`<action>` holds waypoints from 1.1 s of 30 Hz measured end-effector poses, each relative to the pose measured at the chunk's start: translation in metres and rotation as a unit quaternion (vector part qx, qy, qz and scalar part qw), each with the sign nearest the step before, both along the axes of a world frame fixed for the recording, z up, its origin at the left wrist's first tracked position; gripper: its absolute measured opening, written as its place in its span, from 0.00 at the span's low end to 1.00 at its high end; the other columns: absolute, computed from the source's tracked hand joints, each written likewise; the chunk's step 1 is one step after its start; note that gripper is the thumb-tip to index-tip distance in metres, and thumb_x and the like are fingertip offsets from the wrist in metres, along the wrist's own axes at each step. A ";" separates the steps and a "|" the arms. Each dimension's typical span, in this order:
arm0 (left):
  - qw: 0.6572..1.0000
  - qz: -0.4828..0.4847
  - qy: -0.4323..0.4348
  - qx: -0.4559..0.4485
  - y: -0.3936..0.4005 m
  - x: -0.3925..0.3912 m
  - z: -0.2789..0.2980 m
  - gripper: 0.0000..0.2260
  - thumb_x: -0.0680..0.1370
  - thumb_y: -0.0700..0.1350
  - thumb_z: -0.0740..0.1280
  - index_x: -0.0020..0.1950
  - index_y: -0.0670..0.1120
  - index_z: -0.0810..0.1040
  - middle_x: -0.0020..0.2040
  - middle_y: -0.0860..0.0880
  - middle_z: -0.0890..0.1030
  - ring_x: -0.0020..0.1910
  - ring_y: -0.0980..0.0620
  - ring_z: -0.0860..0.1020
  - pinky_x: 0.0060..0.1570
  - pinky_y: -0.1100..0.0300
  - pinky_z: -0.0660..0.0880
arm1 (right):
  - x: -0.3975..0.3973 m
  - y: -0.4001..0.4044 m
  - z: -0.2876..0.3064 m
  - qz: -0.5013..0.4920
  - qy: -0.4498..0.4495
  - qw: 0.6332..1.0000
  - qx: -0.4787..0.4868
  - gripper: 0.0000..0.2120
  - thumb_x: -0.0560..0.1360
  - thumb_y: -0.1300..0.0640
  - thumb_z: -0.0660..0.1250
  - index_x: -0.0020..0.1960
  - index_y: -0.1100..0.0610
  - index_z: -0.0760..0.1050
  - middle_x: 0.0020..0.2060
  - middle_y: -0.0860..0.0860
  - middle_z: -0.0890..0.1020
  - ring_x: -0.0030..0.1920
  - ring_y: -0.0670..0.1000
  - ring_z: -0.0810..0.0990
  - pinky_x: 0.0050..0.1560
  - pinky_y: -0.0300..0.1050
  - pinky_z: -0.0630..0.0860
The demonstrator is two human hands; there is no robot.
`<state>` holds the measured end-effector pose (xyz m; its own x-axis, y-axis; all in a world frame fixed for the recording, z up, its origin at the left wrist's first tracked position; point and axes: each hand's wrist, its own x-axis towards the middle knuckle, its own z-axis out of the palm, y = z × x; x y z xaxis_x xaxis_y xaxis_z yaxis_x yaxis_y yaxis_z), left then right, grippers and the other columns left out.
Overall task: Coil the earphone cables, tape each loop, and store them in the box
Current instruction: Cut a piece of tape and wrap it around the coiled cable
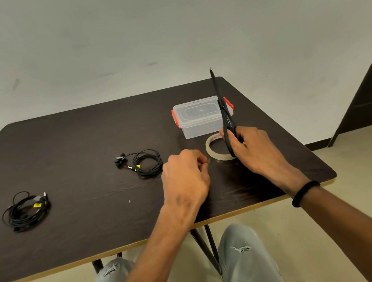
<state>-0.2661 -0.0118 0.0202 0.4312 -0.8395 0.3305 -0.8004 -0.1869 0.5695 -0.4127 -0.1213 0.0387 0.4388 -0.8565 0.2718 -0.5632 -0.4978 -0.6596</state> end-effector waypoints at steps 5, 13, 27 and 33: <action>0.996 0.015 0.069 -0.049 0.008 0.004 -0.010 0.08 0.78 0.48 0.73 0.56 0.51 0.85 0.40 0.57 0.83 0.39 0.59 0.81 0.49 0.53 0.83 | 0.000 0.003 0.006 0.005 0.008 1.000 0.018 0.23 0.84 0.39 0.59 0.37 0.53 0.74 0.32 0.50 0.80 0.31 0.47 0.77 0.30 0.40 0.67; 0.993 0.001 -0.012 0.118 -0.020 0.014 0.005 0.27 0.75 0.64 0.73 0.71 0.57 0.76 0.56 0.50 0.80 0.57 0.46 0.81 0.57 0.46 0.79 | 0.000 0.005 0.010 0.003 0.004 0.999 0.043 0.24 0.84 0.38 0.59 0.38 0.53 0.75 0.32 0.50 0.79 0.32 0.47 0.76 0.32 0.41 0.70; 0.996 -0.055 0.059 0.046 -0.021 0.031 -0.001 0.03 0.78 0.49 0.75 0.49 0.52 0.87 0.44 0.57 0.83 0.43 0.58 0.80 0.52 0.56 0.80 | -0.076 0.052 0.044 0.121 -0.096 0.870 0.469 0.33 0.75 0.31 0.63 0.30 0.61 0.69 0.36 0.62 0.76 0.27 0.57 0.73 0.28 0.44 0.68; 0.998 -0.053 0.040 0.024 -0.015 0.024 -0.005 0.03 0.78 0.46 0.74 0.49 0.50 0.87 0.41 0.58 0.80 0.37 0.62 0.77 0.46 0.62 0.78 | -0.086 0.045 0.059 0.132 0.051 0.794 0.591 0.38 0.72 0.26 0.59 0.30 0.62 0.69 0.35 0.62 0.76 0.26 0.56 0.73 0.24 0.41 0.69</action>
